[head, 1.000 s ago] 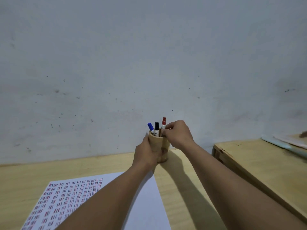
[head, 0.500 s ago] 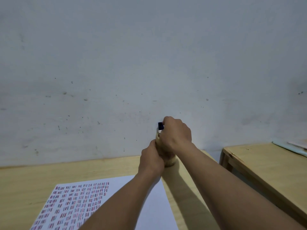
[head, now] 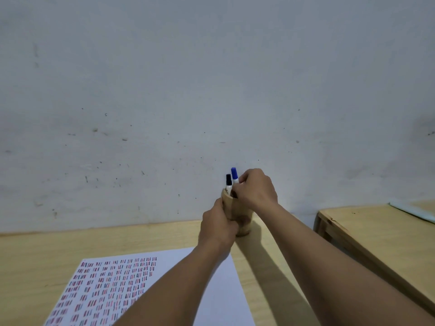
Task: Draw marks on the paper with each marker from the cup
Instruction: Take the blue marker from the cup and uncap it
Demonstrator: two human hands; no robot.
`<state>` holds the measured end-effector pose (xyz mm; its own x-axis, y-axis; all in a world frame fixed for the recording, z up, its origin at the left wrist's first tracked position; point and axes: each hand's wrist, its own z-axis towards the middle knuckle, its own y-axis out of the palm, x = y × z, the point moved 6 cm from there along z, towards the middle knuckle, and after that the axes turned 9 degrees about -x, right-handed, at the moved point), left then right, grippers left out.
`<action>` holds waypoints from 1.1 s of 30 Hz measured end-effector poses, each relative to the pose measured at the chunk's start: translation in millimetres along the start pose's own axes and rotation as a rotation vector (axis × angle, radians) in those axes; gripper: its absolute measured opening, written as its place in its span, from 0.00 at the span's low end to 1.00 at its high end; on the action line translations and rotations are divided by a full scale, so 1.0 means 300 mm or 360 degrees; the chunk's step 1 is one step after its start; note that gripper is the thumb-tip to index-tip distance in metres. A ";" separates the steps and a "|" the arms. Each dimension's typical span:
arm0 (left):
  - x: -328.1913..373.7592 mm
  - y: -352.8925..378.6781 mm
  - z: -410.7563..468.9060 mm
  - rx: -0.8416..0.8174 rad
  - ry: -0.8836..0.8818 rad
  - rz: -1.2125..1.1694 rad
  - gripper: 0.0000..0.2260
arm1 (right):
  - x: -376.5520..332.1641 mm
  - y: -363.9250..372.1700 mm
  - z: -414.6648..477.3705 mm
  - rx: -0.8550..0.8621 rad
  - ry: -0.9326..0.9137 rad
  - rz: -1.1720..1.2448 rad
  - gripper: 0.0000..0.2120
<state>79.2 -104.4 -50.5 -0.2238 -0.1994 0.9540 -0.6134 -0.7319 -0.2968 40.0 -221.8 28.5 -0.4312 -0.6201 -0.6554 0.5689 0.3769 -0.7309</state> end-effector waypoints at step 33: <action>0.295 -0.420 -0.402 0.0055 0.0472 -0.0301 0.10 | -0.253 -0.085 -0.508 -0.0215 -0.0396 0.0273 0.10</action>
<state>45.3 48.6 66.5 -0.3222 0.1360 0.9368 -0.6403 -0.7602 -0.1099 -48.5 -79.4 67.9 -0.1431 -0.6825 -0.7168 0.5134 0.5680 -0.6433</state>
